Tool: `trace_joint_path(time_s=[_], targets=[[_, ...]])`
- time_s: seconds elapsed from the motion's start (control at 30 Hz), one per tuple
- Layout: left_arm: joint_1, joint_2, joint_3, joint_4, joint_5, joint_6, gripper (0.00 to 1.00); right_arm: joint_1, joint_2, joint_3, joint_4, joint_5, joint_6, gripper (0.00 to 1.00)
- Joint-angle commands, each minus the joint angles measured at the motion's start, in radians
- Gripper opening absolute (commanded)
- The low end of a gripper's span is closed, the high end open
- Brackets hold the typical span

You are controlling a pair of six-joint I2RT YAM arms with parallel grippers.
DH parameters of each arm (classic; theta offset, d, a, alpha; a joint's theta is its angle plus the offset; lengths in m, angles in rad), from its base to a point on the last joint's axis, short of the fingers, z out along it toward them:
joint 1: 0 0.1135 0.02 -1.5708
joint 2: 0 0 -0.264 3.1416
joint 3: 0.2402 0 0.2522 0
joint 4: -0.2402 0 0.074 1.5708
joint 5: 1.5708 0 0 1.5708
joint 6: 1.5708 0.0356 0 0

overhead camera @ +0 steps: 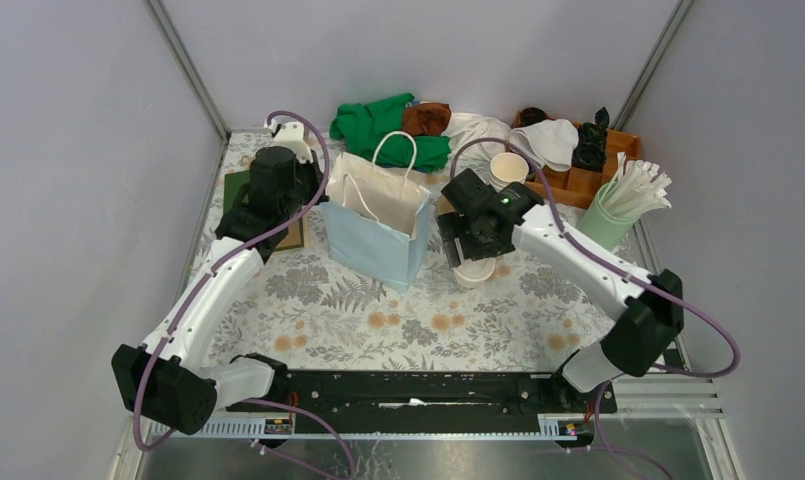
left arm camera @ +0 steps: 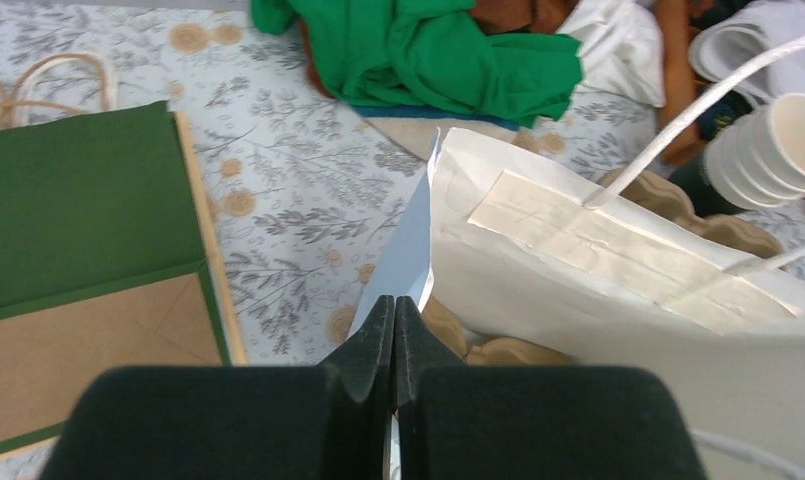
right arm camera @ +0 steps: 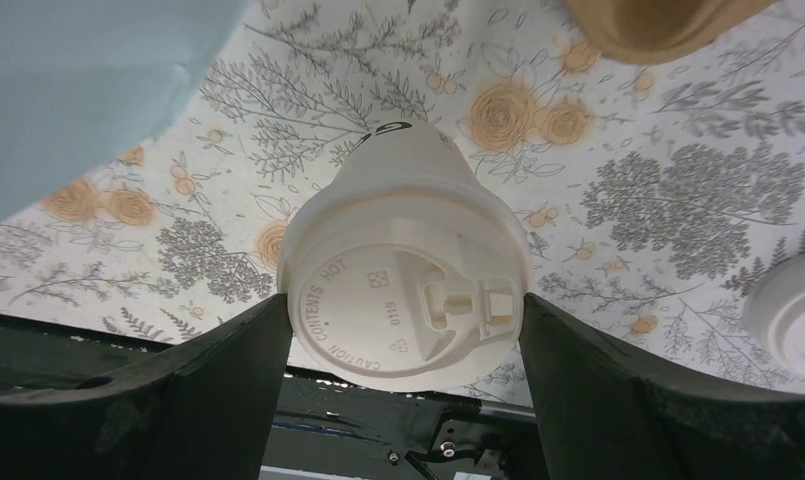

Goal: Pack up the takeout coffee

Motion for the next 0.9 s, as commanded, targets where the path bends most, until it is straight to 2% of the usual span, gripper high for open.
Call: trace_joint_path(time_s=[0.0,0.27,0.47,0.67,0.87], targets=[[0.005,-0.047,-0.023,0.121,0.149,-0.001,0.0,-0.006,-0.128,0.109,-0.06,0.083,-0.038,0.87],[0.003,-0.045,-0.025,0.201,0.324,0.024,0.0,-0.007,-0.221,0.348,-0.174,0.211,-0.103,0.86],[-0.009,-0.012,-0.009,0.226,0.38,0.031,0.0,-0.007,-0.245,0.577,-0.248,0.276,-0.15,0.84],[-0.056,0.055,0.037,0.24,0.385,0.053,0.0,-0.006,-0.233,0.752,-0.221,0.119,-0.236,0.79],[-0.111,0.103,0.097,0.267,0.384,0.071,0.0,-0.007,-0.2,0.817,-0.194,-0.038,-0.252,0.74]])
